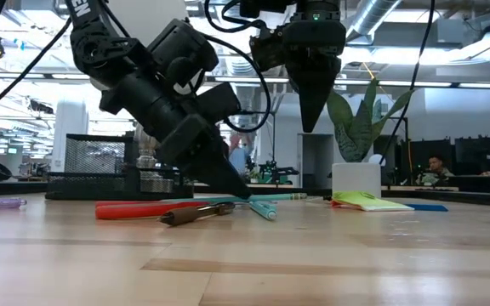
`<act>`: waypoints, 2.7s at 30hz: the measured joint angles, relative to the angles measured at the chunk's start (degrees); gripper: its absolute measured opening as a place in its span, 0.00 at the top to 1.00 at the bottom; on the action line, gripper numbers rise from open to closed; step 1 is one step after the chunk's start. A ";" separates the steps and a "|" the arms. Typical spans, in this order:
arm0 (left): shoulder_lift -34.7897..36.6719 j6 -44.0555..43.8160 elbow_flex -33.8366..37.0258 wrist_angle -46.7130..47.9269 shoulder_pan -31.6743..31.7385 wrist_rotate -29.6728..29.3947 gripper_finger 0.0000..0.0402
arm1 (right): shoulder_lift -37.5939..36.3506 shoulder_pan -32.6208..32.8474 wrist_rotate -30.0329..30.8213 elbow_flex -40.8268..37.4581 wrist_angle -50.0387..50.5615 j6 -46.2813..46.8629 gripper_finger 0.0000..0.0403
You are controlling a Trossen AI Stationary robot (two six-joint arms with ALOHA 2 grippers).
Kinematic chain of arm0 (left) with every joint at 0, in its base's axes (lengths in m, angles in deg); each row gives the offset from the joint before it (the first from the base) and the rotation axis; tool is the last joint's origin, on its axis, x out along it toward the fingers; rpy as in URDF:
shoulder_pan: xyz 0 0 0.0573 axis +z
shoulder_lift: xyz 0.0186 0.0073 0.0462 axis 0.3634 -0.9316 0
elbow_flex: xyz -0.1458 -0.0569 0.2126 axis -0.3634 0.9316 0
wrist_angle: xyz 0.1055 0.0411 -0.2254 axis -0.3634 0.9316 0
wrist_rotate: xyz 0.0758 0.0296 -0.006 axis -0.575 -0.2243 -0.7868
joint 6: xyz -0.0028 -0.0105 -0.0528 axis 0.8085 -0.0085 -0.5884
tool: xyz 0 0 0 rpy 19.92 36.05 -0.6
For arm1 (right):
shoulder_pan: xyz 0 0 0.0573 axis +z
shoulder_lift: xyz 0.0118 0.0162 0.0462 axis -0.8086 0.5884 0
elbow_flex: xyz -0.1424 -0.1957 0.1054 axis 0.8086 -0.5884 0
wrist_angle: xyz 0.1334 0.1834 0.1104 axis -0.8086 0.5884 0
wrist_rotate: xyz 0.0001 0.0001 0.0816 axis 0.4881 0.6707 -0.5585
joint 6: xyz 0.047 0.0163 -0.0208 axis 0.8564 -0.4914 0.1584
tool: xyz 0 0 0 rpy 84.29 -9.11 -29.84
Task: Pick and place office supplies into organizer
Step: Put the top blue pencil into the black desk organizer
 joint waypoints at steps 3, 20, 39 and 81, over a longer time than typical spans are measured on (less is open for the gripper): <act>0.00 0.05 0.00 0.57 -0.28 -0.75 0.55 | 0.00 0.00 -0.01 0.00 -0.01 -0.02 1.00; -0.04 1.07 0.15 1.50 -0.80 -2.53 0.58 | 0.00 -0.09 -0.01 -0.01 -0.49 -1.43 1.00; 1.92 -6.71 0.24 -1.97 -0.81 -4.84 0.97 | 0.00 0.34 0.03 -0.02 -3.10 -1.42 1.00; 39.28 -12.97 -7.89 102.37 -1.62 -42.97 0.99 | 0.00 4.52 14.63 -0.07 -6.53 3.17 1.00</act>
